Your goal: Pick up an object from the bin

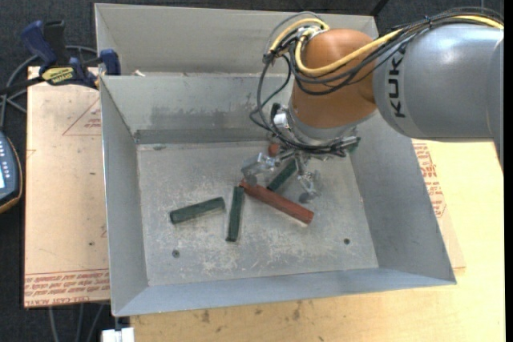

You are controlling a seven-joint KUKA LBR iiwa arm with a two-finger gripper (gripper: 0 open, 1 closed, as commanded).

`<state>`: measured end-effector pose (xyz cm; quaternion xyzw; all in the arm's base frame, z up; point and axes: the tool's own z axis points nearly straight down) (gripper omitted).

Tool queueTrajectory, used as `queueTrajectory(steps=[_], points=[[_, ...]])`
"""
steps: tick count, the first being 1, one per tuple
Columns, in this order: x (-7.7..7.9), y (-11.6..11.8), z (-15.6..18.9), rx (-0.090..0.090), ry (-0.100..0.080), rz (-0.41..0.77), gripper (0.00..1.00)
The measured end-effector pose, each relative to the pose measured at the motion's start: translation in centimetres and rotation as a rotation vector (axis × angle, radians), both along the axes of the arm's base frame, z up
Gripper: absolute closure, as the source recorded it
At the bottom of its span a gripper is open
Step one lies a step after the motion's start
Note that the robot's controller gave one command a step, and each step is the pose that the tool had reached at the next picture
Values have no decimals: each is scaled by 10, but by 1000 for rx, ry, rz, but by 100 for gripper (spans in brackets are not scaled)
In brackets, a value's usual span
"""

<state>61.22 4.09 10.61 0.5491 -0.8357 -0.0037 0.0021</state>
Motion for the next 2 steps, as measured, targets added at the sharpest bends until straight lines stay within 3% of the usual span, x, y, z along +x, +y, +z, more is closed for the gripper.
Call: queueTrajectory(steps=[1, 2], points=[[3, -2, 5, -1, -9, -5, 100], [3, -2, 5, -1, -8, -6, 0]])
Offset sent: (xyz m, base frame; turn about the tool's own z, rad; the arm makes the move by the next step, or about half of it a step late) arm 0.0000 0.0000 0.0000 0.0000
